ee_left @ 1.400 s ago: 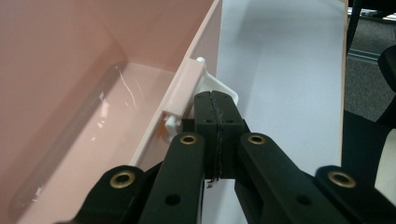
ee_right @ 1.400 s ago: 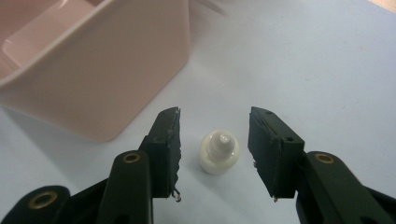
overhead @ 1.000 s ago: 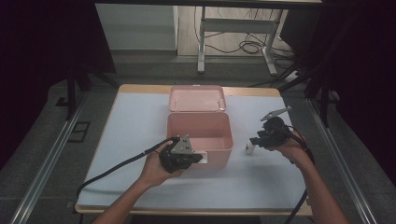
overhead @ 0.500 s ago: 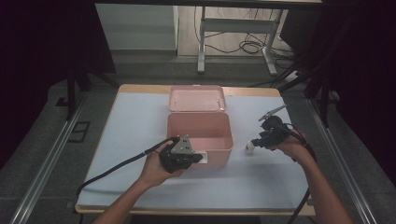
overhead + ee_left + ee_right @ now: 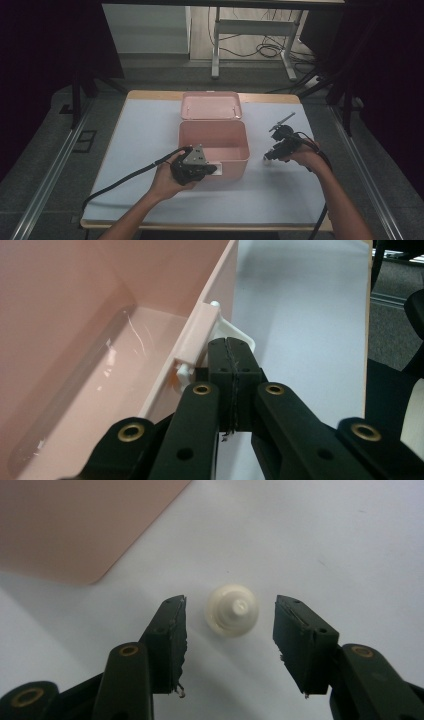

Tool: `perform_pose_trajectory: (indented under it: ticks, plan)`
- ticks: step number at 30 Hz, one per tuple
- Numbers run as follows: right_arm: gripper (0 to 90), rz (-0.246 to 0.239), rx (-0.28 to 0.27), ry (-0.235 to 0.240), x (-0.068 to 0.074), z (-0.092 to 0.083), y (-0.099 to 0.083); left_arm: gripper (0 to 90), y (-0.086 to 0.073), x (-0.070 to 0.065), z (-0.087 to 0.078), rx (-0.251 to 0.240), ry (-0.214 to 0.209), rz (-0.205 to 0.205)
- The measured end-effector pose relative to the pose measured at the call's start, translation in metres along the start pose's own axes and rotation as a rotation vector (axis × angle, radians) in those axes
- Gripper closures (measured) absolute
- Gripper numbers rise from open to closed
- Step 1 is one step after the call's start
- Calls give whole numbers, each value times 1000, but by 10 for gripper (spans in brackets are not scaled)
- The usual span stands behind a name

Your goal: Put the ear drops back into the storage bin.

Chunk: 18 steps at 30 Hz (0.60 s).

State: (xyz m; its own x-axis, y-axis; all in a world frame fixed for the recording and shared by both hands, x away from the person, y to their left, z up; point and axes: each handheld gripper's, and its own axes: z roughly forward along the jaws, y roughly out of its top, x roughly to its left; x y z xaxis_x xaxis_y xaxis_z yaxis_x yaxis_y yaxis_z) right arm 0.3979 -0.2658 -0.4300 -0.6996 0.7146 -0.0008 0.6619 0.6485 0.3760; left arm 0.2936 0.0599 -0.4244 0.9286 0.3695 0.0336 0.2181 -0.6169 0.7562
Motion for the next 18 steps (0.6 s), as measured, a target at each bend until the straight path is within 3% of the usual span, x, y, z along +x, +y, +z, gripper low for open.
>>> perform_pose_trajectory:
  ticks: [11,18]
  plan:
    - [472,0,81,-10,1,28,8,900,0,0,-1,10,1,8]
    - [520,-1,114,-17,1,38,11,900,0,0,-1,10,3,9]
